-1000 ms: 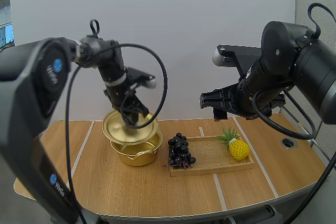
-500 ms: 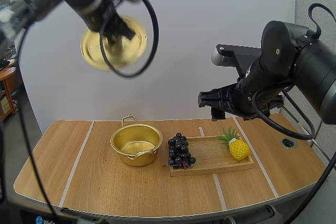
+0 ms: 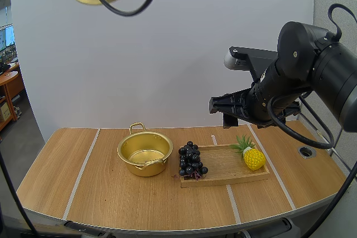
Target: Open the pot, put the grape inside, and close it
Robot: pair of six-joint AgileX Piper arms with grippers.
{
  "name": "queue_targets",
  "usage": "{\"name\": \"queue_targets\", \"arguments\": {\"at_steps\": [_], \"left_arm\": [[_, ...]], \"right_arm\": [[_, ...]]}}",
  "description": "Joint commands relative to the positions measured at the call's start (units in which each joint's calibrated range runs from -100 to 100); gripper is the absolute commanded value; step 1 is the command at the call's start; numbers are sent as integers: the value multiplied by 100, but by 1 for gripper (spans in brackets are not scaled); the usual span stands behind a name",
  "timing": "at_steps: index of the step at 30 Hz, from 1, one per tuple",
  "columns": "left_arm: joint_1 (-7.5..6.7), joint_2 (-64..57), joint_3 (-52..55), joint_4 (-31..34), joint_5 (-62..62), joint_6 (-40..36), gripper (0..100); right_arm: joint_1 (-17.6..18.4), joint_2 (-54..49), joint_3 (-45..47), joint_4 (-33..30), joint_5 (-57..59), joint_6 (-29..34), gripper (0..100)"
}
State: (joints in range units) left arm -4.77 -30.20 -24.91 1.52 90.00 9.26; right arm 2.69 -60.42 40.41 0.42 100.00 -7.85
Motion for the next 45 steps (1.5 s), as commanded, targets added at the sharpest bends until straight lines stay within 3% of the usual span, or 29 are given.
{"name": "queue_targets", "arguments": {"at_steps": [1,6,9,22,45], "left_arm": [[-18,-33,-840,559,-693,-440,0],[-18,-56,-1033,655,-1158,-466,0],[-18,-115,-1037,655,-1665,-466,0],[-18,-115,-1037,655,-1984,-466,0],[-18,-115,-1037,655,-1984,-466,0]], "right_arm": [[-16,-25,1,291,-96,-15,100],[-16,-1,1,494,-110,-44,100],[-16,506,1,1209,-165,-600,100],[-16,2353,1,1652,-1058,-1379,100],[114,4378,-954,1677,-1376,-1750,100]]}}
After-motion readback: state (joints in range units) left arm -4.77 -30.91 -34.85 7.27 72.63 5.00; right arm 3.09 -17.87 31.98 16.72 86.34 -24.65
